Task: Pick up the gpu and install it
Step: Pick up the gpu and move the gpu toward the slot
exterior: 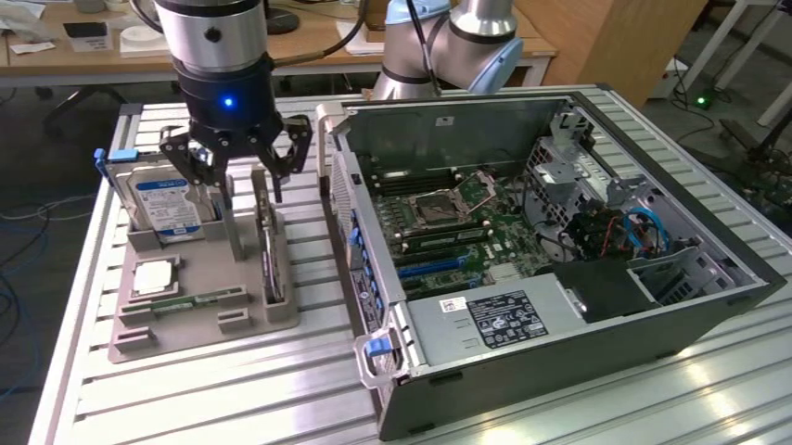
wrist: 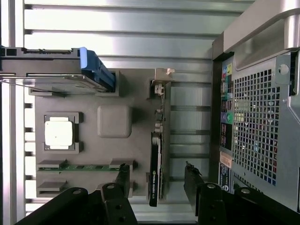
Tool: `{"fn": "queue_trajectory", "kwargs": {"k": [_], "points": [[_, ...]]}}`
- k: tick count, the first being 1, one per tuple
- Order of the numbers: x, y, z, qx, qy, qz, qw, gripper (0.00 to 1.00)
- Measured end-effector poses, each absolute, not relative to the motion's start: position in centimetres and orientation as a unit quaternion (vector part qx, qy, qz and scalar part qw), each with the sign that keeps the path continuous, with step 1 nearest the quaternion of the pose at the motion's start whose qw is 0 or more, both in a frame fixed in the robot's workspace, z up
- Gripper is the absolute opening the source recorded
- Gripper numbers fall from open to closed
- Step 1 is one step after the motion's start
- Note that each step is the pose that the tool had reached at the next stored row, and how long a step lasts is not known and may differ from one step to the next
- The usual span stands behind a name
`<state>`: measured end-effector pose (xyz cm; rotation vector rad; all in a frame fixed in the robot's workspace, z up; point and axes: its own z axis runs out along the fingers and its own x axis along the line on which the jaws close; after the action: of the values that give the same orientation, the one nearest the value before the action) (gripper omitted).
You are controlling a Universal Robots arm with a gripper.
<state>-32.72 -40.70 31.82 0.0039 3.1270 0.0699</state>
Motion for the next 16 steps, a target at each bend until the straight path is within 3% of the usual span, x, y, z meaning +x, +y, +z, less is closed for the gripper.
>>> {"fn": "queue_trajectory", "kwargs": {"k": [16], "points": [[-32.72, -40.8, 30.93, 0.001, 1.0, 0.016, 0.007, 0.59]]}}
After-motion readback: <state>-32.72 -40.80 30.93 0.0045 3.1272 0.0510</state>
